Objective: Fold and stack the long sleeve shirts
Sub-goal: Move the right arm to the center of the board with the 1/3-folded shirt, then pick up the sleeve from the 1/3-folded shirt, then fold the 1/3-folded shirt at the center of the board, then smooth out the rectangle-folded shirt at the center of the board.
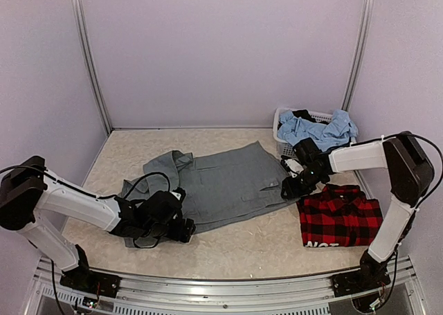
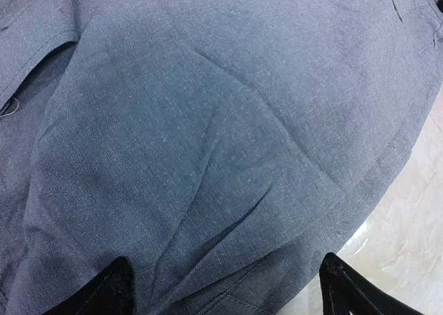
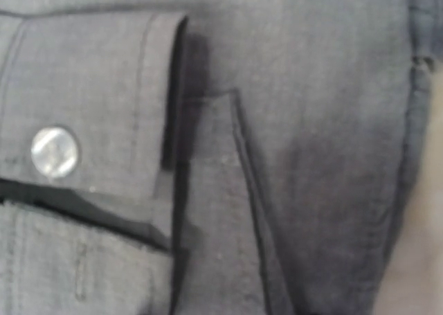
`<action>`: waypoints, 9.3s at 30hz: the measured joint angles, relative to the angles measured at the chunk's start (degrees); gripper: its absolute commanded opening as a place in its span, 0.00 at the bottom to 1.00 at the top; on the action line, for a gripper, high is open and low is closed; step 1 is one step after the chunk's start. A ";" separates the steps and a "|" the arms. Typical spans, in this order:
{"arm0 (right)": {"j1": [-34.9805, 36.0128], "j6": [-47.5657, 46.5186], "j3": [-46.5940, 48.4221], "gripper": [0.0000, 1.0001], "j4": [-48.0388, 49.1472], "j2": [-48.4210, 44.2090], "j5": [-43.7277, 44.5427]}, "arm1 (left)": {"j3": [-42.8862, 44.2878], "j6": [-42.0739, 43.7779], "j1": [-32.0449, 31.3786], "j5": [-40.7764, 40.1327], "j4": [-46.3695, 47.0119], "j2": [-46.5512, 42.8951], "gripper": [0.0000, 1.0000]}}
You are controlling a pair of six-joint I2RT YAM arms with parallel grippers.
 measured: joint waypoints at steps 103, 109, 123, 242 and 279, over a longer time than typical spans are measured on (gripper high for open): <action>15.56 11.41 -7.69 0.47 -3.80 -12.28 2.21 | 16.74 9.16 45.16 34.86 1.20 3.80 0.00; 15.56 11.39 -7.02 0.47 -4.22 -12.28 2.97 | 23.50 5.33 47.95 40.65 1.29 -1.03 0.00; 9.62 5.88 4.28 0.53 -3.06 -9.86 6.75 | 28.50 2.99 48.50 49.35 -7.19 -14.95 0.00; -1.29 2.25 6.43 0.05 0.81 4.31 -4.87 | 34.56 13.27 35.34 40.50 -50.88 -43.60 0.00; -1.46 2.16 6.95 0.00 -5.42 1.53 -4.39 | 48.19 19.12 36.46 26.99 -51.58 -37.99 0.00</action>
